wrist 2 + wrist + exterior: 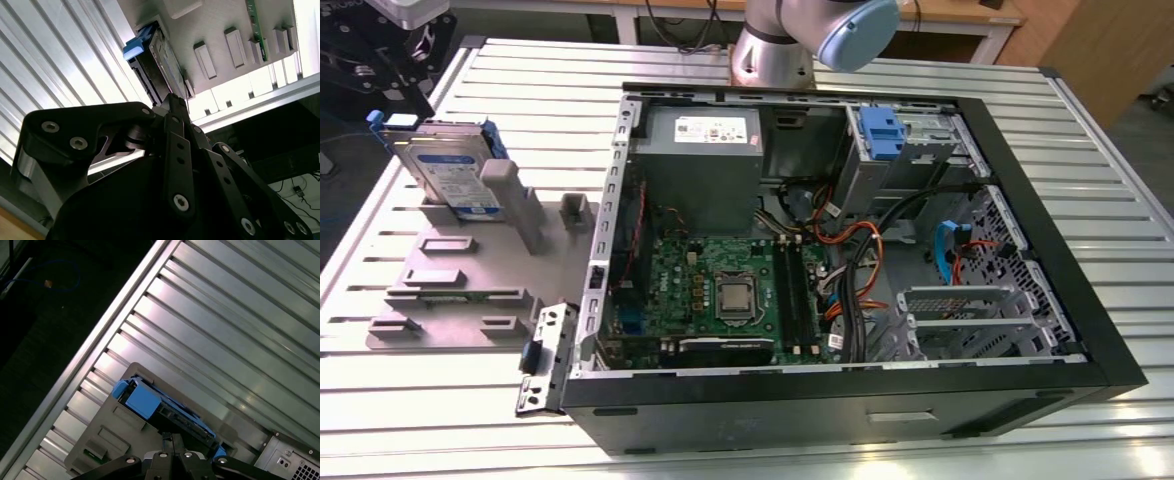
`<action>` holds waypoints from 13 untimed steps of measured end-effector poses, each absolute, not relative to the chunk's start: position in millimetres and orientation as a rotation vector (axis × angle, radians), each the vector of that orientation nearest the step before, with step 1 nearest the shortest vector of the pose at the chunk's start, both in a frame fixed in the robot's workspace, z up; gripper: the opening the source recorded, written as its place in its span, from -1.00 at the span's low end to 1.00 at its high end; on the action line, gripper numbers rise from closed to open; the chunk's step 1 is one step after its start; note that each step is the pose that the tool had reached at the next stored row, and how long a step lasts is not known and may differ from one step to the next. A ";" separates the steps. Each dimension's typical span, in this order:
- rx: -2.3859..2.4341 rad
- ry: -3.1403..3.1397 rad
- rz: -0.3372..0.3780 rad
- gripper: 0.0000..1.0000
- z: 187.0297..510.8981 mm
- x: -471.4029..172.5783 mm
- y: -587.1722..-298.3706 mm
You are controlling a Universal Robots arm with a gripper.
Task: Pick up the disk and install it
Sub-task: 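Pick up the disk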
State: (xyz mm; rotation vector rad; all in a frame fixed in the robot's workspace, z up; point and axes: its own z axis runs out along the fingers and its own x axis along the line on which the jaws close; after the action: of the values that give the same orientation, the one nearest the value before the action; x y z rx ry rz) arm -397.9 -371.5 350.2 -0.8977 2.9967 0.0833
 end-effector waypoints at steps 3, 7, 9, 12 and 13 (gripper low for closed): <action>-0.924 2.989 0.084 -0.79 350.1 -397.9 -371.5; -1.010 2.963 0.084 -0.79 349.8 -397.8 -371.5; -1.060 2.946 0.084 -0.79 349.6 -397.8 -371.5; -1.136 2.919 0.085 -0.79 349.2 -397.8 -371.5; -1.161 2.910 0.085 -0.79 349.1 -397.8 -371.5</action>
State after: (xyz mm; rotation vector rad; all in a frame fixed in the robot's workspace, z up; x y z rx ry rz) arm -397.8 -371.5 349.1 -1.1608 2.9100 0.0848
